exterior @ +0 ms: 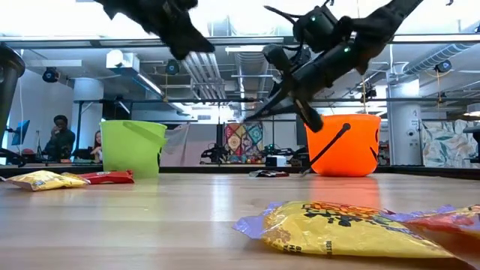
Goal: Sort candy by brand, put in halloween buckets
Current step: Put the brown candy into the green bucket
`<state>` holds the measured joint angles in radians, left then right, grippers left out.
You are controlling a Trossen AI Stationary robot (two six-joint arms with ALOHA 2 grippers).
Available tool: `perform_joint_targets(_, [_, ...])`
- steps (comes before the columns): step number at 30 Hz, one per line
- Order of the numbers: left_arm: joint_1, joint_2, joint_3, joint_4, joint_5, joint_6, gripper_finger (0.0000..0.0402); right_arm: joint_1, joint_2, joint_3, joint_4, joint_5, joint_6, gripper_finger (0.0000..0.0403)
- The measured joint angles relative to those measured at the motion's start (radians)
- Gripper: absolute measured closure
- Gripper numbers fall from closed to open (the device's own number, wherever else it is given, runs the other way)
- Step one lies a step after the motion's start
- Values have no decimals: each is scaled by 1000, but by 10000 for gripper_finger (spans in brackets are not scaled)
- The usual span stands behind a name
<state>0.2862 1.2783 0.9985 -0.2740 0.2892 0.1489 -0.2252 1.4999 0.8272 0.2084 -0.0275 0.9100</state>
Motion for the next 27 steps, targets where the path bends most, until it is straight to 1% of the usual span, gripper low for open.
perform_joint_targets(2, [8, -67, 1, 1, -102, 1, 402, -65, 0, 0, 75, -56, -83, 385])
perform_joint_targets(4, [9, -120, 1, 3, -241, 21, 402, -121, 8, 14, 136, -132, -165, 385])
perform_joint_targets(7, [9, -188, 1, 16, -453, 39, 402, -183, 34, 89, 122, -219, -286, 385])
perform_joint_targets(8, [9, -207, 2, 21, -492, -3, 402, -199, 47, 124, 101, -248, -331, 385])
perform_joint_targets(9, [11, -223, 2, 24, -496, -51, 402, -213, 64, 164, 65, -280, -387, 385])
perform_joint_targets(10, [24, -233, 2, 36, -452, -84, 402, -225, 82, 209, 22, -319, -451, 385])
perform_joint_targets(11, [52, -241, 2, 44, -339, -115, 402, -236, 102, 256, -25, -363, -522, 385])
perform_joint_targets(13, [137, -248, -9, 48, -44, -214, 402, -252, 146, 354, -119, -450, -662, 385])
perform_joint_targets(15, [221, -239, -34, 98, 276, -321, 402, -262, 185, 443, -203, -522, -775, 385])
perform_joint_targets(16, [256, -235, -55, 137, 391, -367, 402, -266, 205, 484, -238, -547, -818, 385])
perform_joint_targets(17, [283, -231, -78, 174, 447, -413, 402, -267, 221, 521, -271, -567, -853, 385])
perform_joint_targets(18, [303, -227, -97, 199, 445, -467, 402, -271, 236, 553, -303, -583, -885, 385])
perform_joint_targets(20, [328, -220, -132, 214, 374, -556, 402, -274, 259, 606, -359, -600, -924, 385])
perform_joint_targets(21, [333, -217, -152, 212, 350, -571, 401, -276, 268, 628, -380, -601, -934, 385])
perform_joint_targets(24, [331, -215, -201, 222, 281, -551, 388, -278, 278, 665, -409, -604, -949, 385])
perform_joint_targets(27, [332, -215, -250, 241, 219, -533, 360, -279, 278, 692, -408, -648, -932, 385])
